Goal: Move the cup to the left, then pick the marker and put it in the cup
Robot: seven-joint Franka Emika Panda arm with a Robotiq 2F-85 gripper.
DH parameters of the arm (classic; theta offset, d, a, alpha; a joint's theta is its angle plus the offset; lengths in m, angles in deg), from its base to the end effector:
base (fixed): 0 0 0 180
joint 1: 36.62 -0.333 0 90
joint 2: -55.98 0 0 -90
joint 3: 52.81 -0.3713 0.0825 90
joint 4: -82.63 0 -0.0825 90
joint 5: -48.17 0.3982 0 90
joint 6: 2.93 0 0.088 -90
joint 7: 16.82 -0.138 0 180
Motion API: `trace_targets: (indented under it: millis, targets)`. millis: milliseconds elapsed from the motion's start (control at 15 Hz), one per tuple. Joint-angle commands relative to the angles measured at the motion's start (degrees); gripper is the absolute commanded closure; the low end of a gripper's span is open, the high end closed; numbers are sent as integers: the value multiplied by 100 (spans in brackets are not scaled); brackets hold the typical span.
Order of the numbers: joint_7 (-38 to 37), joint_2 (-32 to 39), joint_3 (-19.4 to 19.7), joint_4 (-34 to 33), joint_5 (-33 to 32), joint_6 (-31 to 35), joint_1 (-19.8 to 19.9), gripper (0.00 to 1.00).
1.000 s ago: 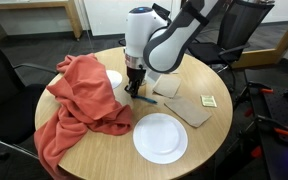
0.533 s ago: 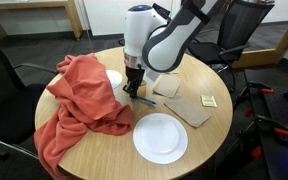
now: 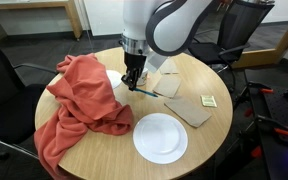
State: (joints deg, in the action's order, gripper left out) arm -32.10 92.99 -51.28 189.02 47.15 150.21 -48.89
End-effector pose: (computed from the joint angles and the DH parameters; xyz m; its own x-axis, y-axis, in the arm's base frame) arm 0.6905 0.1327 0.1883 0.9837 -0.0580 0.1700 -0.0556 -0.9983 -0.0188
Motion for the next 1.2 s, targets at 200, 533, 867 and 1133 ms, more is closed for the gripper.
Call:
trace_targets:
  millis: [200,533,867,1133]
  targets:
    - [-185,-1288,88,760,-237,-498,-131,96]
    - [-57,-1380,-56,687,-329,-449,19,96]
    - [-66,-1375,-63,714,-344,-448,28,83]
    - [-413,-1336,138,732,-657,-291,-168,96]
